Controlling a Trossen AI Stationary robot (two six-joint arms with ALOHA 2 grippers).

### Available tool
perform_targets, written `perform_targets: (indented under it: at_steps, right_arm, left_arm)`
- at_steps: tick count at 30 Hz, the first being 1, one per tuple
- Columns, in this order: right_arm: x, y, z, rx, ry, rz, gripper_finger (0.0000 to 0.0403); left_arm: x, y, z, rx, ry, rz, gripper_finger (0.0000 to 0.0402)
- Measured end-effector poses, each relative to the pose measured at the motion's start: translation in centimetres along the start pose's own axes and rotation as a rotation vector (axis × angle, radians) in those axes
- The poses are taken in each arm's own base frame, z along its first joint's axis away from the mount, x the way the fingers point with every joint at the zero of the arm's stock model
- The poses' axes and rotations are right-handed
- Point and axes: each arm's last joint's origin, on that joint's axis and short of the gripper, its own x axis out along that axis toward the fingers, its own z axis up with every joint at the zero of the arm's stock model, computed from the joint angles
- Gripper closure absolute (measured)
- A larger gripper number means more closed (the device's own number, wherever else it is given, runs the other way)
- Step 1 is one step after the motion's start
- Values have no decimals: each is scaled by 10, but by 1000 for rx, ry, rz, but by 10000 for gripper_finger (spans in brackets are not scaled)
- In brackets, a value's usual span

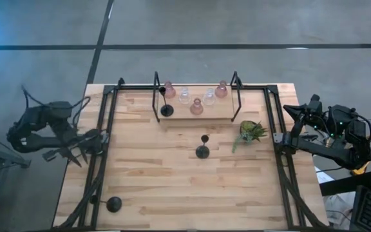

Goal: Pick & Place candle stick holders
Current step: Put the bottom black candle holder on the shelf

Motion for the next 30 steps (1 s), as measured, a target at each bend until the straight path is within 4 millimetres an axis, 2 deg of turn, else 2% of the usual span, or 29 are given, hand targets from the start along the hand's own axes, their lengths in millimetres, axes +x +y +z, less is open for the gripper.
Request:
perform_targets:
  at_steps: [6, 12, 16, 23, 30]
  right_arm:
    - [0, 0, 0, 0, 0, 0, 394]
    - [0, 0, 0, 0, 0, 0, 394]
    - [0, 0, 0, 0, -1, 1, 394]
    - [0, 0, 0, 0, 0, 0, 394]
    - [0, 0, 0, 0, 0, 0, 394]
  left_arm:
    - [-10, -20, -27, 39, -67, 13, 306]
    - [-10, -25, -56, 47, -97, -11, 306]
    - [-5, -20, -69, 90, -91, -34, 306]
    - [5, -6, -77, 197, -36, -34, 306]
    - [16, 8, -88, 170, 1, -67, 306]
